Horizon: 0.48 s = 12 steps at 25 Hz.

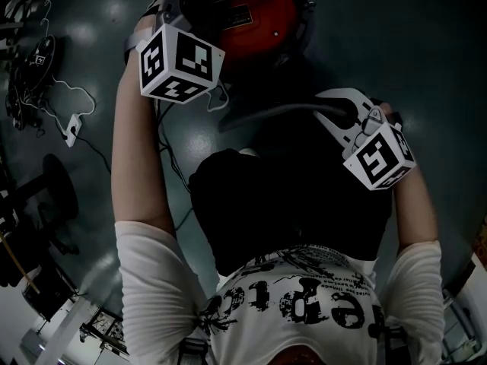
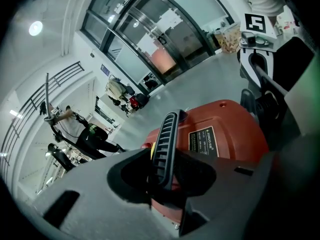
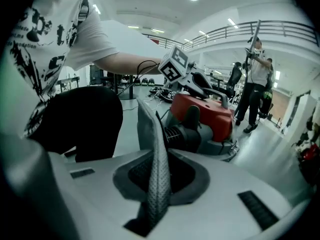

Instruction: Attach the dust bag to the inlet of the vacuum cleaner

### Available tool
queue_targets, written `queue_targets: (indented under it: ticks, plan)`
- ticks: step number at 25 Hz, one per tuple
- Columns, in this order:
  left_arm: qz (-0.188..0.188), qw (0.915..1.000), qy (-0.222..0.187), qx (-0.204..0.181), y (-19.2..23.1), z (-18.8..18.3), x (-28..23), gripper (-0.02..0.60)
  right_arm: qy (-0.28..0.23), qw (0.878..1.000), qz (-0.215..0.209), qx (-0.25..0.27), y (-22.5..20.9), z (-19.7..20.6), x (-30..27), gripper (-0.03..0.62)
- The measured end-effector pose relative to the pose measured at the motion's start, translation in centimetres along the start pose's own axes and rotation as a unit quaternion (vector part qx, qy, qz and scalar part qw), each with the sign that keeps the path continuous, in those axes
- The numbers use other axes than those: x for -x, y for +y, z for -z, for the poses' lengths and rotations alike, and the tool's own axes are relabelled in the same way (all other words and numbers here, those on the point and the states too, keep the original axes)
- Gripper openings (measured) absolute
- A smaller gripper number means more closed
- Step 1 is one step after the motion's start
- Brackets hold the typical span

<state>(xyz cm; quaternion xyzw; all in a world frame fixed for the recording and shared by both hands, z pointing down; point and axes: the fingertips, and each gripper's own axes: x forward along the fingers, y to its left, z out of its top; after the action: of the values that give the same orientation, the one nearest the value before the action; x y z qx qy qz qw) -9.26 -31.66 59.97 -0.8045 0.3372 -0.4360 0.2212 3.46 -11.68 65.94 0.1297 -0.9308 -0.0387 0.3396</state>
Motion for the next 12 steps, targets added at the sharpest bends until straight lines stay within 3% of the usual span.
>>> queue_targets:
  ticks: [4,12]
  plan:
    - [-0.022,0.9995,-0.023,-0.002,0.04,-0.21,0.16,0.126,-0.017,1.000,0.020,0.012,0.02,-0.19,0.09,0.031]
    - [0.017,0.9998,0.003,0.003,-0.32,0.03,-0.17,0.126,-0.009,0.999,0.020,0.043,-0.33,0.17,-0.37,0.034]
